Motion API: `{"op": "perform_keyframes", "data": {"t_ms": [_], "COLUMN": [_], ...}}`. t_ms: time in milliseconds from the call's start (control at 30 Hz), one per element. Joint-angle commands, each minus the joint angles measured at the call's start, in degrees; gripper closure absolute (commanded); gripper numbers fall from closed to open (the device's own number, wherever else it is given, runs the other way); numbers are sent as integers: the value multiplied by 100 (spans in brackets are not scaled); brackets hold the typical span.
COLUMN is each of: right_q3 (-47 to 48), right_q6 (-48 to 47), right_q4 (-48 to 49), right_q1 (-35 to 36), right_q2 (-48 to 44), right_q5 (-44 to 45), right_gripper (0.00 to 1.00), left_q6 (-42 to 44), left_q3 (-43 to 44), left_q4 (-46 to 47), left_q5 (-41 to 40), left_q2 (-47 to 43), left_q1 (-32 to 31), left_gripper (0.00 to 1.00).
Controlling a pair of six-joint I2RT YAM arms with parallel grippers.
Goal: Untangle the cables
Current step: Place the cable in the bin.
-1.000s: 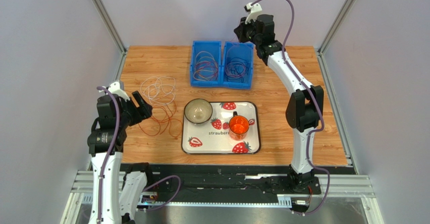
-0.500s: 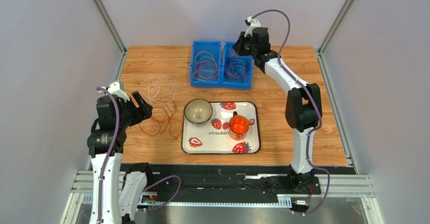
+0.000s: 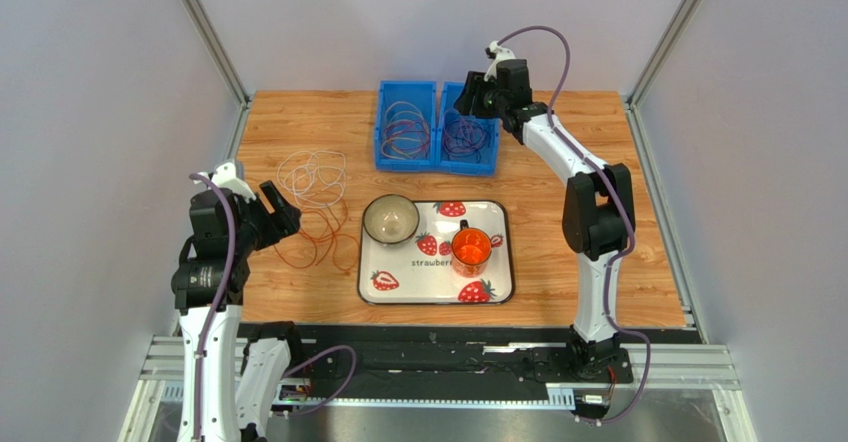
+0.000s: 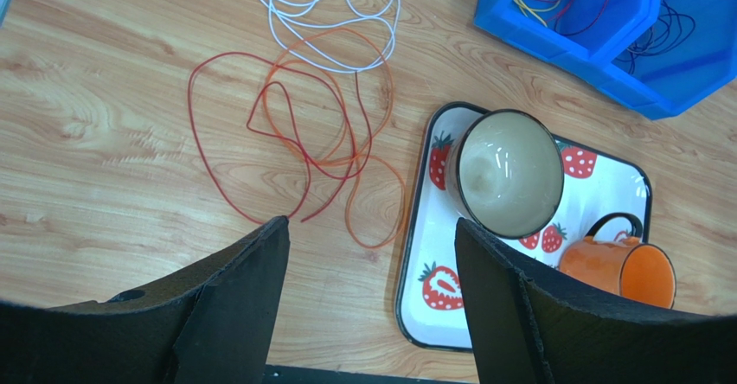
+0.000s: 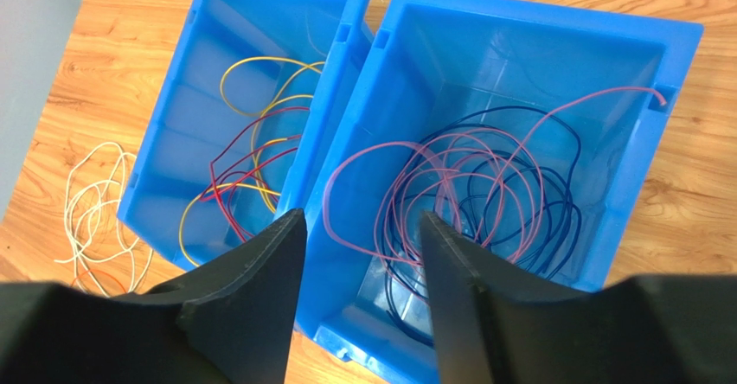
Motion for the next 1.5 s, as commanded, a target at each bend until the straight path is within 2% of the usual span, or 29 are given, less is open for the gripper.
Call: {"op": "perform_keyframes", "data": {"t_ms": [0, 167, 267, 633, 733, 867, 967, 1033, 1167, 1267, 1467], "right_q3": [324, 88, -430, -3013, -3409, -3648, -3788, -3885, -4140, -4263, -4369], "right_q6": [-95, -165, -165, 221, 414, 546, 573, 591, 564, 503, 529], "right_q4": [-322, -622, -640, -271, -209, -253, -340, -367, -394, -507, -508], "right_q1": [46, 81, 98, 169, 204, 283, 344, 362, 389, 380, 397], "right_q2": [-597, -1134, -1626, -3481, -3797, -4035, -4228, -4377, -4641, -4791, -4958], "right_q5": [200, 464, 587, 570, 359, 157, 86, 16, -28, -2, -99], "right_gripper": [42, 42, 42, 41, 41, 41, 41, 41, 41, 41, 41], "left_q6": [103, 103, 94, -73, -344, -1100, -1680, -1961, -2252, -2411, -2902], "left_q3": [1, 1, -8, -34, -51, -113, -253, -376, -631, -588, -1087], "left_q4": [118, 118, 118, 144, 153, 145, 301, 477, 1119, 1286, 2270], "left_q5": [62, 62, 53, 18, -236, -1288, -1774, -1958, -2311, -2250, -1301], "left_q2": [-58, -49, -40, 320, 557, 1013, 1233, 1295, 1786, 2437, 3220], "left_q1": [13, 13, 13, -4, -171, -854, -927, -927, -918, -840, -330], "left_gripper": [21, 21, 21, 24, 27, 30, 31, 37, 34, 27, 24]}}
